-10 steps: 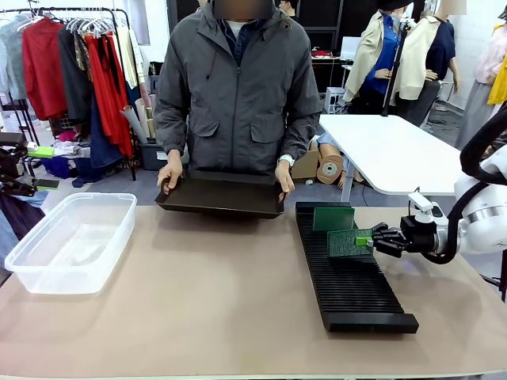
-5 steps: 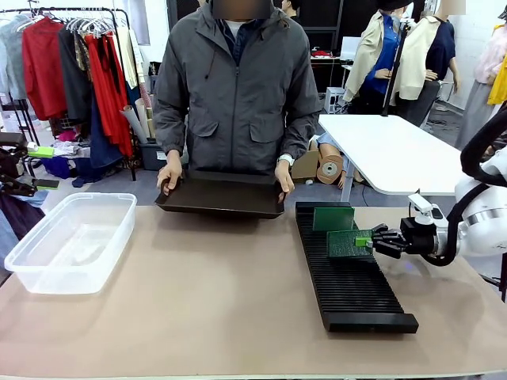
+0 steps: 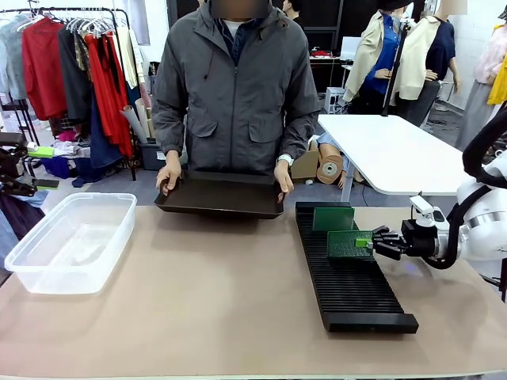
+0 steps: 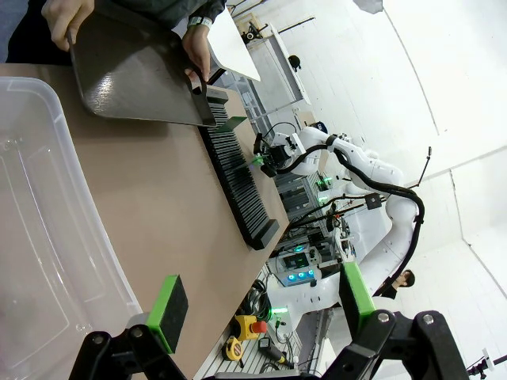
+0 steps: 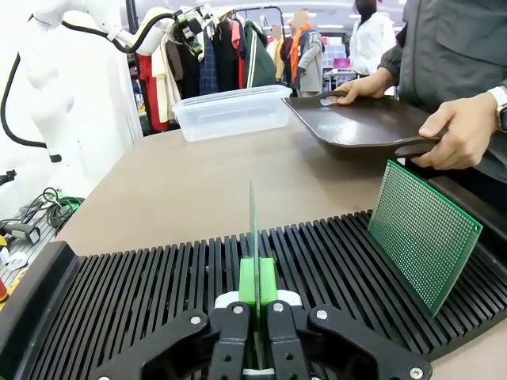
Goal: Sort PCBs into racks and boxes based on the side picked up.
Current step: If the short side of the Blank PCB is picked up, insert it into the PCB Rack ; if the long side is picked up, place it in the Organizing box.
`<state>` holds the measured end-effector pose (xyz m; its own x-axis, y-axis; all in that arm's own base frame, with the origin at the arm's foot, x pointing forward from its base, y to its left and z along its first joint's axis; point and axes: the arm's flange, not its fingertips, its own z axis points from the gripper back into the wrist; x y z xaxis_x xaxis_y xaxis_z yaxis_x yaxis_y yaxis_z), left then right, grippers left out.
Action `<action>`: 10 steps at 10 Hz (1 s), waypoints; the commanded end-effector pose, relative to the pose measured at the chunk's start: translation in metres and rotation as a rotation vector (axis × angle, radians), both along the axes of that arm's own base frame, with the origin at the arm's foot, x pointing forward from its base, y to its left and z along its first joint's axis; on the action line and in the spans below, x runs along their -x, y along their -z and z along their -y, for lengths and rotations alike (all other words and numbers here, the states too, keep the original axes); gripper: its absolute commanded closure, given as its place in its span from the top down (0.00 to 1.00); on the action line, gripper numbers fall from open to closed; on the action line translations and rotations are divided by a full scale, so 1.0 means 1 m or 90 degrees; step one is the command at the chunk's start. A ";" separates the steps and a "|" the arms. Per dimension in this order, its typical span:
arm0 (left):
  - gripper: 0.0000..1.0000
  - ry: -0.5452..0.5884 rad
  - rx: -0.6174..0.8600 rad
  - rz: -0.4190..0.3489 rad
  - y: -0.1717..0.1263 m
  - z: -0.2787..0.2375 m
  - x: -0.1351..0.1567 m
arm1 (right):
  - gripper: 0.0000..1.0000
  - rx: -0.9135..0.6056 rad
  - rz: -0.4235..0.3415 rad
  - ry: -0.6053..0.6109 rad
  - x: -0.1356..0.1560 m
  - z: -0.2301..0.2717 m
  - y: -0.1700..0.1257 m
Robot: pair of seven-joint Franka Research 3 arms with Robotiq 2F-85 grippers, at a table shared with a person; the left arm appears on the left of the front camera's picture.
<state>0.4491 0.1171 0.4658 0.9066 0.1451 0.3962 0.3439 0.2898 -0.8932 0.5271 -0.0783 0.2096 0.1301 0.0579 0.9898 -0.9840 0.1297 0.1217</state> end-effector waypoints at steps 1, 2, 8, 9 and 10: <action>1.00 -0.002 0.000 -0.006 -0.002 0.000 0.001 | 0.00 0.044 0.009 0.050 0.008 -0.004 0.015; 1.00 -0.002 0.000 -0.006 -0.002 0.000 0.001 | 0.00 0.047 0.013 0.053 0.011 -0.004 0.017; 1.00 -0.002 0.000 -0.006 -0.002 0.000 0.001 | 0.00 0.071 0.020 0.060 0.016 -0.005 0.027; 1.00 -0.002 0.000 -0.006 -0.002 0.000 0.001 | 0.00 0.075 0.020 0.046 0.012 -0.007 0.027; 1.00 -0.002 0.000 -0.006 -0.002 0.000 0.001 | 0.00 0.073 0.019 0.028 0.006 -0.009 0.026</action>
